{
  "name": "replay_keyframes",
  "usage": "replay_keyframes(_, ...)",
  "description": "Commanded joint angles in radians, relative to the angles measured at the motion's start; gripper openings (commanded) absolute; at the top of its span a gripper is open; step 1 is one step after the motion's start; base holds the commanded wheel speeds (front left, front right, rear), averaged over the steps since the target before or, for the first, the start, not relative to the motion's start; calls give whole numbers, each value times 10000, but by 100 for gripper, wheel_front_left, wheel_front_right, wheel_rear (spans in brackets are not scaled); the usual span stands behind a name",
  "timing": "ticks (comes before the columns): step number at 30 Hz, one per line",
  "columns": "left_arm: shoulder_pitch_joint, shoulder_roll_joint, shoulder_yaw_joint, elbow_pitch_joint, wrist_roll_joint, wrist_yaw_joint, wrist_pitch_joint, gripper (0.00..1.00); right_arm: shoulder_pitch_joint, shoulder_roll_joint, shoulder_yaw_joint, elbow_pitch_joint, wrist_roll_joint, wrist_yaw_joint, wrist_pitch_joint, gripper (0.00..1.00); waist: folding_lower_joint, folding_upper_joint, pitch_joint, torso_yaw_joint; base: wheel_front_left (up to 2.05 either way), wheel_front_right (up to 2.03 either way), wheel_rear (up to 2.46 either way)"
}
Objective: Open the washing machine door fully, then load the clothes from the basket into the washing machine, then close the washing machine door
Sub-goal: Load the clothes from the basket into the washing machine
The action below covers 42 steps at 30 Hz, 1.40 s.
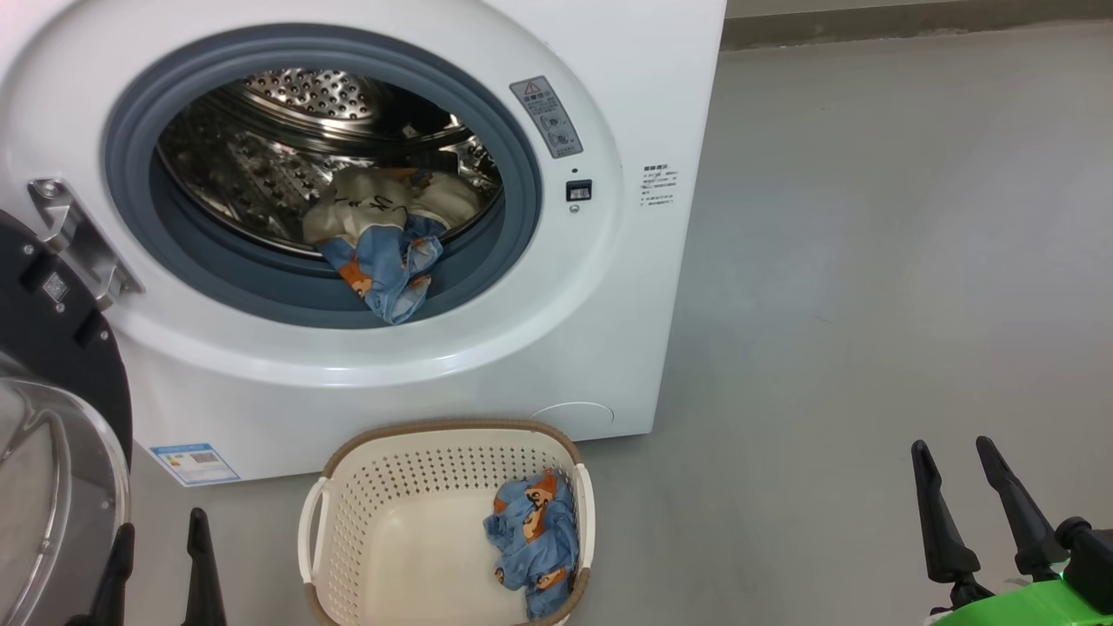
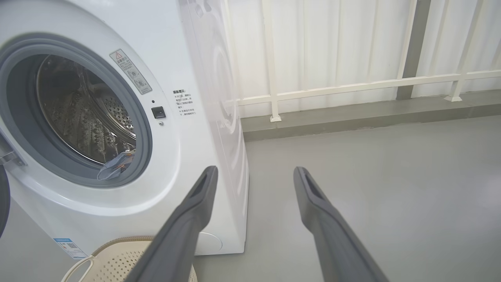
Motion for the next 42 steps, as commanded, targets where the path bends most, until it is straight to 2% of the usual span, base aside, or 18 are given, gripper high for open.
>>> replay_keyframes(1, -114, 102, 340, -332, 87, 6, -55, 100, -64, -265, 113, -267, -73, 46, -80, 100, 0, 0, -23, 43, 0, 0, 0)
replay_keyframes(14, -418, 49, -62, -174, -48, 6, -55, 100, -96, -197, 85, -384, -96, 46, -80, 100, 0, 0, 339, 104, 0, 0, 0)
replay_keyframes(23, -1507, 197, -470, 166, -110, 6, -55, 100, -535, -24, 129, -485, -106, 46, -80, 100, 0, 0, 1391, -10, 0, 0, 0)
replay_keyframes(31, -3532, 528, -1134, 1077, -154, 6, -48, 100, -1449, 229, 102, -615, -155, 46, -80, 100, 0, 0, 2945, -216, 0, 0, 0)
replay_keyframes(42, -6823, 874, -1889, 3903, -513, 6, -52, 100, -2419, 552, 313, -625, -174, 46, -80, 100, 0, 0, 4048, -689, 0, 0, 0)
